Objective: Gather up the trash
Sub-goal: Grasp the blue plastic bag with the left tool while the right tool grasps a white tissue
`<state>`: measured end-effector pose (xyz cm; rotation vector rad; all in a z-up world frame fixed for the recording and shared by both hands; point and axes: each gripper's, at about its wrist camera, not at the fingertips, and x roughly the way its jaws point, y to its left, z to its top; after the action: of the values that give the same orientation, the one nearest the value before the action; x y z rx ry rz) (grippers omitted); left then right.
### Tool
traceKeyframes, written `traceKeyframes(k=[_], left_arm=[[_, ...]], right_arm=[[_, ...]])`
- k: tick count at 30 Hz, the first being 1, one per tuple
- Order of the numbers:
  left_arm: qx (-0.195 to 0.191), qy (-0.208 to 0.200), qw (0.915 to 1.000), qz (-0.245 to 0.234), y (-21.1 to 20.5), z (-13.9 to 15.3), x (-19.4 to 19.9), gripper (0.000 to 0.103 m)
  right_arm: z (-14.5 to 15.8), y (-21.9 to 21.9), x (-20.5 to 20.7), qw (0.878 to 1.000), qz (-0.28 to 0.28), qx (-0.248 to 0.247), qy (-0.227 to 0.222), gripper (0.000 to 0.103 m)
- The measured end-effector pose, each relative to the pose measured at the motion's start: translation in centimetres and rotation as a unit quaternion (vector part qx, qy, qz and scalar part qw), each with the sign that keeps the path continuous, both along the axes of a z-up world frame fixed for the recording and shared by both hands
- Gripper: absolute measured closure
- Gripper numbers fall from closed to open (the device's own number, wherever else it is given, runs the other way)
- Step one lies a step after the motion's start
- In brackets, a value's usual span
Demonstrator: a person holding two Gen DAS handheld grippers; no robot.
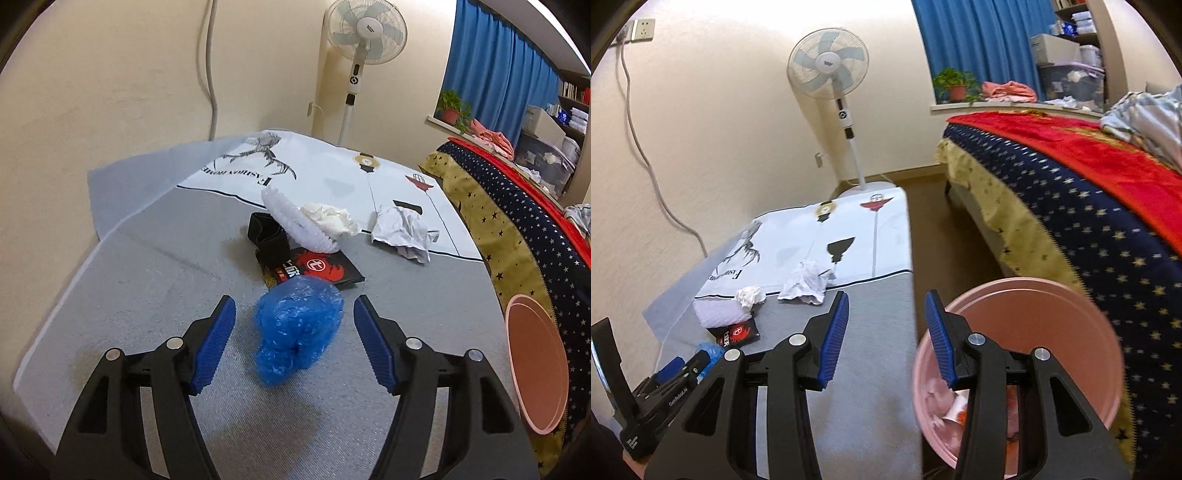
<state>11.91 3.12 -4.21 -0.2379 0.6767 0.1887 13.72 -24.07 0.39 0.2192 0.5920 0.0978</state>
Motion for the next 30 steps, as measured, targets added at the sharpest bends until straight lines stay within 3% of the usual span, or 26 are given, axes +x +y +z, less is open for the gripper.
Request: traceKeyframes(k=[3,9,10,15,27,30], left_arm=[[-0.016,0.012,0.9997,-0.012,0.4,-0.6,0.5,0.05],[-0.034,0.023,0.9984,-0.037,0.7,-1.4,1.2,0.094],[-0.038,0.023,0.9983,-0.037,0.9,-1.3,1.3,0.097],[-0.036,0.005,0.999,-0.027,1.2,-0.5,1.2,0.098],[-0.041,0.01,0.9987,-0.03,1.4,-0.8,1.4,0.098],[-0.04,0.01,0.9986,-0.032,1.4,-0.8,1.4,0.098]], right_arm=[[-1.6,1.1,1.7,1.0,0.013,0.015,0.016,0.059],[-3.3,3.2,5.5,0.998,0.03,0.046,0.032,0.06],[-3.5,3.5,6.1,0.998,0.032,0.05,0.034,0.06],[-5.1,5.4,9.5,0.995,0.045,0.068,0.055,0.06],[-8.6,8.6,16.3,0.986,0.075,0.086,0.121,0.06],[-9.0,9.0,16.6,0.983,0.09,0.091,0.128,0.08]])
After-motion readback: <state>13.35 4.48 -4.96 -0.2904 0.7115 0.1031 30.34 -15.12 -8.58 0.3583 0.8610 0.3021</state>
